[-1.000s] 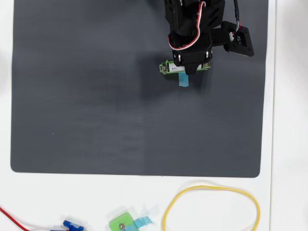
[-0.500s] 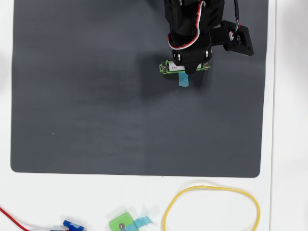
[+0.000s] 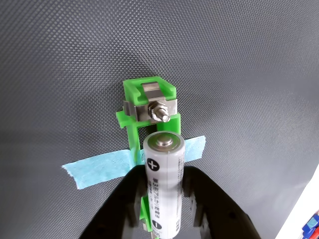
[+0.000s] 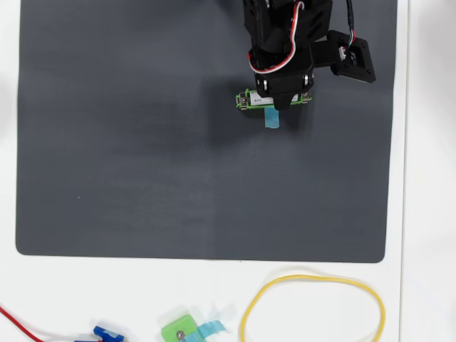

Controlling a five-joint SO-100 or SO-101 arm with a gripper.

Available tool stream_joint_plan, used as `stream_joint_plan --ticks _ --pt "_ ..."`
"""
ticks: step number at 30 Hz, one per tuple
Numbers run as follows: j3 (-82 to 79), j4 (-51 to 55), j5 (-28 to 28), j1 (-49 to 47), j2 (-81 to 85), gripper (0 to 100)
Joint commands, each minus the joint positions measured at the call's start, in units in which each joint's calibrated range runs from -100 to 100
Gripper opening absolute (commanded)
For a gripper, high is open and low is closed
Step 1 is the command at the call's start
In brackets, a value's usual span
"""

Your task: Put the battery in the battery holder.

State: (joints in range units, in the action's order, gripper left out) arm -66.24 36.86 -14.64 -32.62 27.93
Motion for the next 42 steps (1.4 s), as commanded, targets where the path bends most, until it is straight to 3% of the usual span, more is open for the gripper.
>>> stream_joint_plan --ticks 1,7,30,33,36,42 --pt "0.3 -0.4 0.0 0.7 0.1 0" --pt "-0.9 -0.2 -0.3 0.7 0.1 12" --pt "-5.9 -0.9 0.0 0.6 10.3 12" --pt "-6.0 -1.0 0.0 2.4 10.6 11" --pt "-6.0 -5.5 0.0 7.3 10.7 0" --pt "-11.5 -12.0 0.1 7.0 14.4 0"
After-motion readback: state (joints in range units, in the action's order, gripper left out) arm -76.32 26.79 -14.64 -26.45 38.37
